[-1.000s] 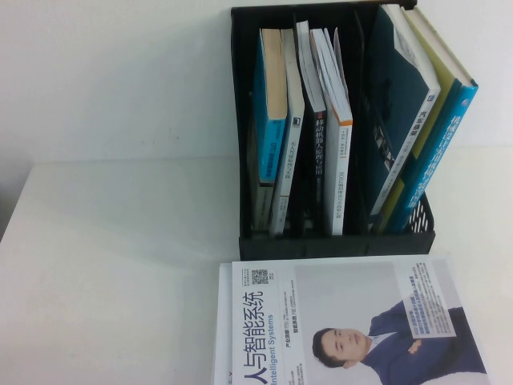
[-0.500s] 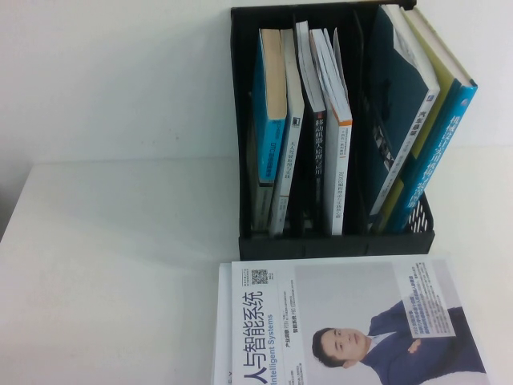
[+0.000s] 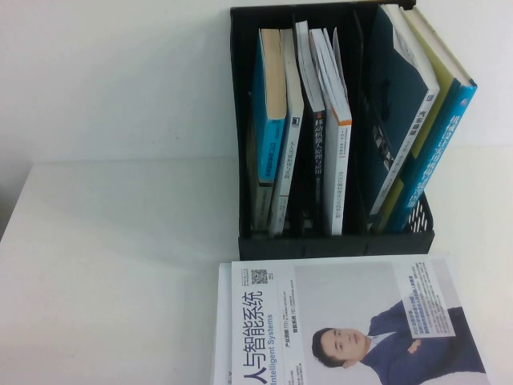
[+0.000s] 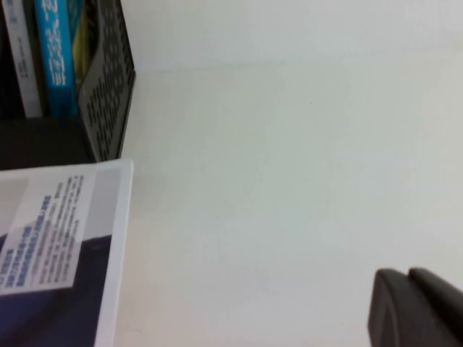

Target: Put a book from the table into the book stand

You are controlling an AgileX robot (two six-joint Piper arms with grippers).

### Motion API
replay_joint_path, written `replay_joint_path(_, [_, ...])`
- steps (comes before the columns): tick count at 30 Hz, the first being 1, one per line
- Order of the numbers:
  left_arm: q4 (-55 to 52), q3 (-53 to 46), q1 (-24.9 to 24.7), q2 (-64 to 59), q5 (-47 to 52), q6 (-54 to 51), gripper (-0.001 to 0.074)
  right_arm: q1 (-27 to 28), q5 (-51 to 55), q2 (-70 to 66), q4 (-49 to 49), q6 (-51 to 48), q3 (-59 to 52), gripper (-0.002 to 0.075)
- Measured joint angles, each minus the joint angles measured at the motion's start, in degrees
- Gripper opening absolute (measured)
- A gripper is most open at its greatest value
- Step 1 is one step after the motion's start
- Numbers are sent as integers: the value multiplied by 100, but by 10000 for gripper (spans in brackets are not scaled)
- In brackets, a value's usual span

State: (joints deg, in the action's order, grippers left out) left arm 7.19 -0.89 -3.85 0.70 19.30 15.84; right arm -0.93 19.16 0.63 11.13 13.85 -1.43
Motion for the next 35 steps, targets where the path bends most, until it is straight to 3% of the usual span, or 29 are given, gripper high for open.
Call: replay_joint_path(35, [-12,0,0,0,0,0,-2,0,138,0,-54,91,32,-5])
